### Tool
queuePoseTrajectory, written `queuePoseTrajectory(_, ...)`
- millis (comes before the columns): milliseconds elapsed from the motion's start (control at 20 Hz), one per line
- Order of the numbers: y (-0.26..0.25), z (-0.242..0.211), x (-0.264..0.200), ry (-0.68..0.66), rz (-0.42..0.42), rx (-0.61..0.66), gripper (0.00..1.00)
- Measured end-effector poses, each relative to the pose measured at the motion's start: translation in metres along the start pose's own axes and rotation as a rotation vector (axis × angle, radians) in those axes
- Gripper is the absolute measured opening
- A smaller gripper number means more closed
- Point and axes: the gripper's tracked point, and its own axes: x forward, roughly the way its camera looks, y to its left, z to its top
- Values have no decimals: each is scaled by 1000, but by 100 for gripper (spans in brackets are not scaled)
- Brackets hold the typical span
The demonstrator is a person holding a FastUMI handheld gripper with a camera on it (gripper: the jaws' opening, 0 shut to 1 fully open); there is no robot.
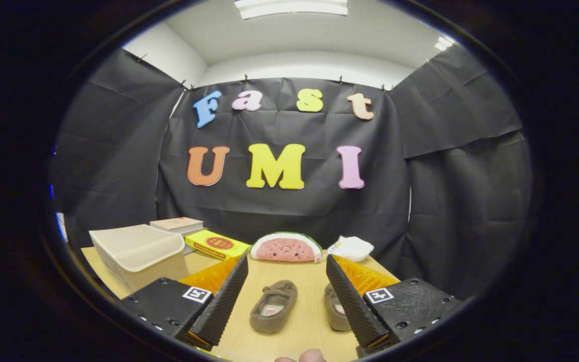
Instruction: Open the storage box then place both shoes into the box .Put the left shoe in first, then the right shoe, with the right side of both shoes facing outward in a uniform manner.
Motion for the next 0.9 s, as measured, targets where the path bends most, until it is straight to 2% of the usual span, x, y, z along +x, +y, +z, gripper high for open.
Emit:
queuePoseTrajectory(350,46,5,22,3,112,29,95)
queuePoseTrajectory(900,165,-18,66,108,381,297,95)
